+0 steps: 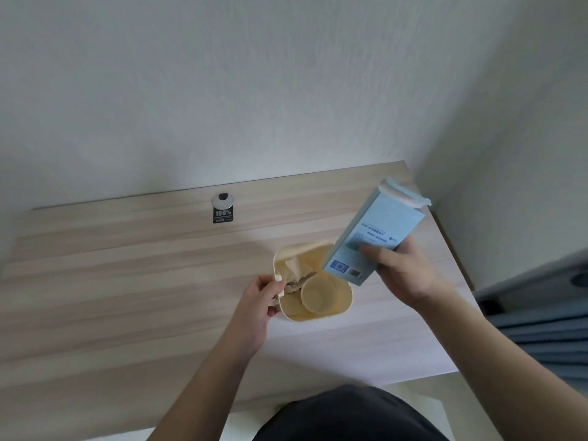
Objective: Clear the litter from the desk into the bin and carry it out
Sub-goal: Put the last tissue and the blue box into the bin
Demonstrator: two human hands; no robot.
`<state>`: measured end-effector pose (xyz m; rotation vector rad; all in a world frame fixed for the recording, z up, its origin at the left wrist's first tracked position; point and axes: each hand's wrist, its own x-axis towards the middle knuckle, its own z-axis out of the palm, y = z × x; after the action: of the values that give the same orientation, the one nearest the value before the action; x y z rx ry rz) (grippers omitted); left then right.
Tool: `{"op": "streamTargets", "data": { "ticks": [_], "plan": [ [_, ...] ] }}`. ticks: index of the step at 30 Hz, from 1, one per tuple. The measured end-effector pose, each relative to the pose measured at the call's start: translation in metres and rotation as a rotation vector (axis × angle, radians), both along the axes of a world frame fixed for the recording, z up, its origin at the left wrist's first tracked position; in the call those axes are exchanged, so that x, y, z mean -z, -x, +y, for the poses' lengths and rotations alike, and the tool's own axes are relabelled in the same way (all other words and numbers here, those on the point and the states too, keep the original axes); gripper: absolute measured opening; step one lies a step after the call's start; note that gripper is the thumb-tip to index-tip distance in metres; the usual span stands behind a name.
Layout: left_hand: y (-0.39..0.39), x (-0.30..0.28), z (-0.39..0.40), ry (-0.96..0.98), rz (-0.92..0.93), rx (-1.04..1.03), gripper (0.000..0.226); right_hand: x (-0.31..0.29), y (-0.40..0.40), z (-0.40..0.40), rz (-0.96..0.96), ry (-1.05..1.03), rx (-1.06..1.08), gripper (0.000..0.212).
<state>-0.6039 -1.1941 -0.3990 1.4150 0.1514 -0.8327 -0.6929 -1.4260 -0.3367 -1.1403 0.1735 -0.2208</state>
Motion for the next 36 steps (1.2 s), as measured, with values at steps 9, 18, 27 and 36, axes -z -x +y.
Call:
{"op": "streamTargets", "data": {
  "ticks": [9, 18, 27, 36],
  "plan": [
    [0.002, -0.005, 0.020, -0.021, -0.036, 0.029, 0.017, 0.004, -0.025, 0.046, 0.116, 0.266, -0.126, 0.025],
    [-0.005, -0.005, 0.037, 0.026, -0.020, 0.048, 0.028, 0.018, -0.025, 0.063, 0.142, 0.606, -0.154, 0.037],
    [-0.011, 0.000, 0.045, 0.019, 0.000, 0.025, 0.031, 0.004, -0.030, 0.059, -0.057, 1.507, -0.050, 0.041],
    [-0.015, 0.003, 0.043, 0.084, -0.019, 0.042, 0.027, 0.007, -0.026, 0.083, -0.053, 1.771, 0.039, 0.031]
  ]
}}
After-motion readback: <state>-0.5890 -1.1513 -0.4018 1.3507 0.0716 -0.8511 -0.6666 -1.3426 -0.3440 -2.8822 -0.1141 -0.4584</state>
